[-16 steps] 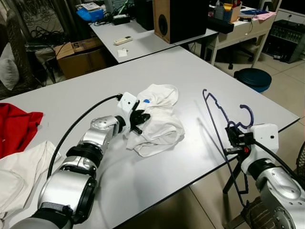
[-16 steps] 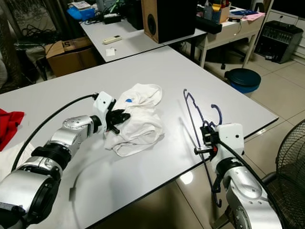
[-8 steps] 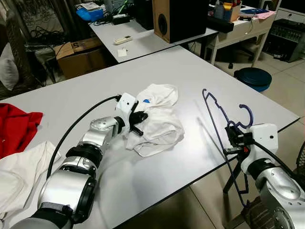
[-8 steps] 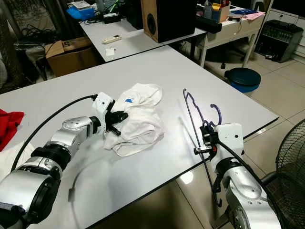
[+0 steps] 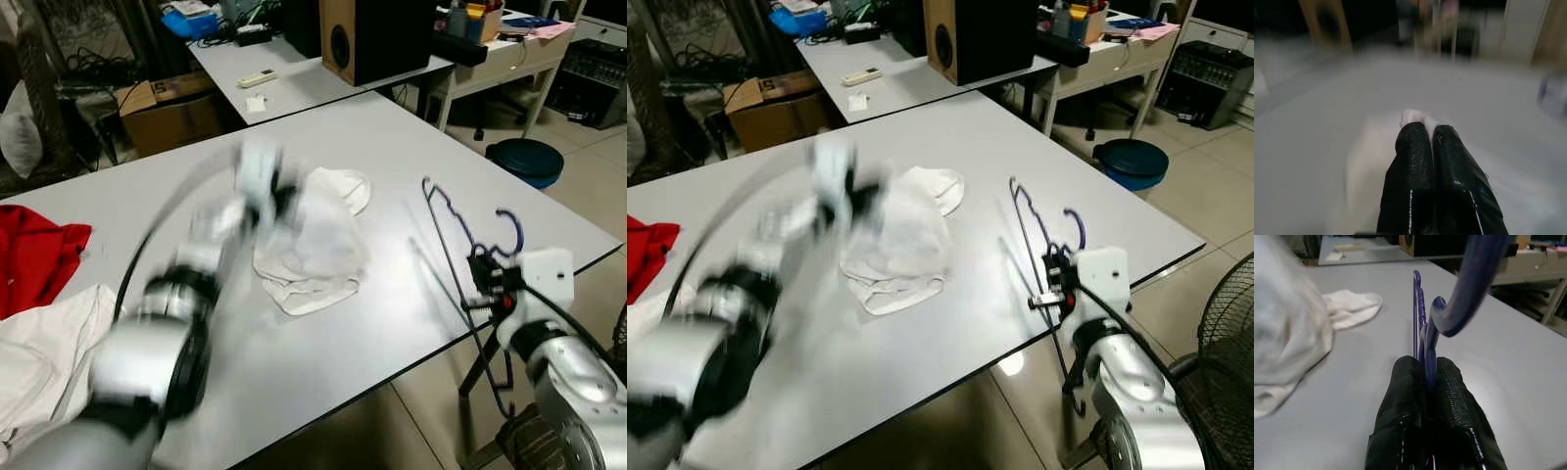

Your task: Hang hanger

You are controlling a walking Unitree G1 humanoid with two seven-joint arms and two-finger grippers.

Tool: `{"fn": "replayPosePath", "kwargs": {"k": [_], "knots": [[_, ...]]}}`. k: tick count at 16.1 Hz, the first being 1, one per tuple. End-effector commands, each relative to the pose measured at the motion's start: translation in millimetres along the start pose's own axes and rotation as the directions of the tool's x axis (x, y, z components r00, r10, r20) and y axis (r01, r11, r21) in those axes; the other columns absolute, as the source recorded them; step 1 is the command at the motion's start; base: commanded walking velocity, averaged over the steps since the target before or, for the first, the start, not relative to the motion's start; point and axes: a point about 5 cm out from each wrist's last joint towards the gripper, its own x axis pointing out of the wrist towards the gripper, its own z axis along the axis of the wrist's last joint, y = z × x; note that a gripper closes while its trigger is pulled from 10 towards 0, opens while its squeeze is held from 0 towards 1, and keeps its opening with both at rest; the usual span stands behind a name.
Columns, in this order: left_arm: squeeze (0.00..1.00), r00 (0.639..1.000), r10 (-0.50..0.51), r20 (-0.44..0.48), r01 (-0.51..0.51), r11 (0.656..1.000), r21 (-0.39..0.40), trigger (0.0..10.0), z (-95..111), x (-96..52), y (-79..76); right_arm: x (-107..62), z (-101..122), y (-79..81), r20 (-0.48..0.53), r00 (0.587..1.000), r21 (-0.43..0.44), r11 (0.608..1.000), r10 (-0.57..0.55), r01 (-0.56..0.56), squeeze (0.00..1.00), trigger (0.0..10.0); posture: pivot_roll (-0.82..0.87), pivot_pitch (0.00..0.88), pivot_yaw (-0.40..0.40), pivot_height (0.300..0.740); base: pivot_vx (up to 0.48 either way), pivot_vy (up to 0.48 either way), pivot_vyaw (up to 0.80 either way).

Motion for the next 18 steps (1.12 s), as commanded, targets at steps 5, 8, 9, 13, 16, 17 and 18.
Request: {"fn": "replayPosePath", "kwargs": {"k": [5,8,9,13,16,17,18], "knots": [[0.00,0.630,0.025,0.776,0.104,0.988,-0.116,0.0,193.1,-24.4,21.0,0.3,11.1,-16.6,0.080,0.989,0.018,0.992,-0.127,0.126,0.00,10.0,-0.09,0.000,0.124,0.740,0.000,0.000,0.00],[0.00,0.767,-0.366,0.526,0.311,0.930,0.194,0.0,111.8,-21.8,-7.5,-0.4,9.5,-15.0,0.083,0.986,0.029,0.989,-0.144,0.142,0.00,10.0,-0.08,0.000,0.123,0.740,0.000,0.000,0.00],[0.00,0.823,-0.454,0.341,0.380,0.887,0.262,0.0,64.8,-25.1,-18.0,-0.4,7.4,-12.7,0.075,0.988,0.028,0.990,-0.136,0.135,0.00,10.0,-0.07,0.000,0.121,0.740,0.000,0.000,0.00],[0.00,0.893,-0.420,-0.159,0.448,0.864,0.231,0.0,-60.9,-61.3,-25.1,-0.8,1.5,-4.4,0.047,0.993,0.025,0.994,-0.105,0.104,0.00,10.0,-0.07,0.000,0.117,0.740,0.000,0.000,0.00],[0.00,0.918,-0.396,-0.021,0.395,0.910,0.125,10.0,-44.0,-64.1,-29.7,-1.0,1.2,-6.0,0.044,0.993,0.023,0.994,-0.107,0.106,0.00,10.0,-0.07,0.000,0.117,0.740,0.000,0.000,0.00],[0.00,0.912,-0.411,0.006,0.408,0.906,0.113,10.0,-40.0,-65.8,-31.0,-1.1,1.1,-6.4,0.044,0.993,0.022,0.994,-0.107,0.106,0.00,10.0,-0.07,0.000,0.118,0.740,0.000,0.000,0.00],[1.00,0.864,-0.501,0.051,0.497,0.865,0.074,10.0,-33.1,-72.9,-40.7,-1.4,0.9,-7.1,0.044,0.993,0.022,0.994,-0.112,0.111,0.00,10.0,-0.07,0.000,0.120,0.740,0.000,0.000,0.00]]}}
